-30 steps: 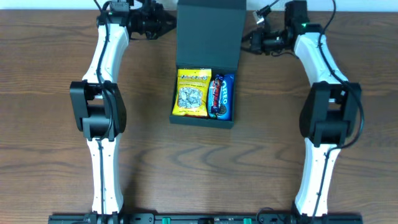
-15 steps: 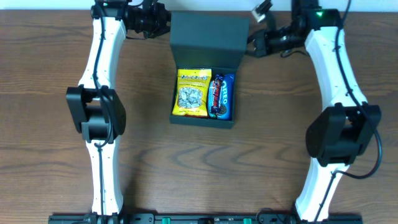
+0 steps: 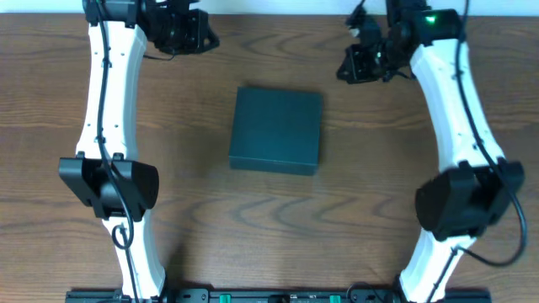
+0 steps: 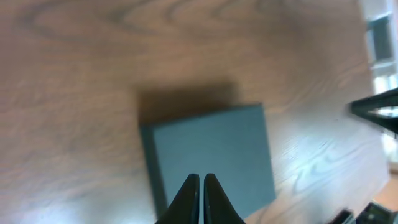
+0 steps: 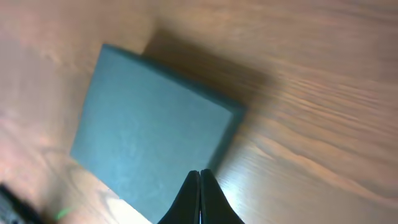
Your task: Pack container
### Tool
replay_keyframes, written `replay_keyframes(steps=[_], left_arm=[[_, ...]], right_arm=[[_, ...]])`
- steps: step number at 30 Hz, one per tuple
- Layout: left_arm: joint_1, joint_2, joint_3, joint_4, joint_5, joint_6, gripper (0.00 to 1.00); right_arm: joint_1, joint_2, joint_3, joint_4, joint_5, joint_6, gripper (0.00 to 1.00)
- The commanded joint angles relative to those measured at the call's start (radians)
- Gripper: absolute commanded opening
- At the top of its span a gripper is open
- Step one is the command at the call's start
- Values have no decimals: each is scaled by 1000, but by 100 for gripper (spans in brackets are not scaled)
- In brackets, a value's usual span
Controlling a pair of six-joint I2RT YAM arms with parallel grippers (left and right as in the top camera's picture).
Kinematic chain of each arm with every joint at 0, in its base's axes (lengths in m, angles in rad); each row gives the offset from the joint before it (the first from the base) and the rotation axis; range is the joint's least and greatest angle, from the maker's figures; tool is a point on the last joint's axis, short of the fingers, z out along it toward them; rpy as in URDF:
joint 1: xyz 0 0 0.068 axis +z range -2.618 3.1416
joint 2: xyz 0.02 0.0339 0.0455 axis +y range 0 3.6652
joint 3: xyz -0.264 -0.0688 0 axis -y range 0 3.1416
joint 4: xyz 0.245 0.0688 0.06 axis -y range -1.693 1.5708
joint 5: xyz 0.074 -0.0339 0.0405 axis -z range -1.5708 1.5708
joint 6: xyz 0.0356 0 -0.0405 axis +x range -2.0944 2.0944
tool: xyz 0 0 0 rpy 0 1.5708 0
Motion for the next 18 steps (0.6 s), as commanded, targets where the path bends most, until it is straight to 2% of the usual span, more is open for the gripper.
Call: replay_keyframes(steps=[1,7,14,18], left_arm=[[5,-32,15,-69,-83,61,6],[17,-32,-19,-142,-99,50,6],[-15,-112,-19,-214,-209,12,6],[-59,-204,-19,-219,-212,16,6]], right_arm=[[-2,-59,9,-36,110,122,2],[60,-97,9,-230,266,146,2],[130,-168,9,-270,368,99,1],[142,-243,-41,-288,386,100,2]])
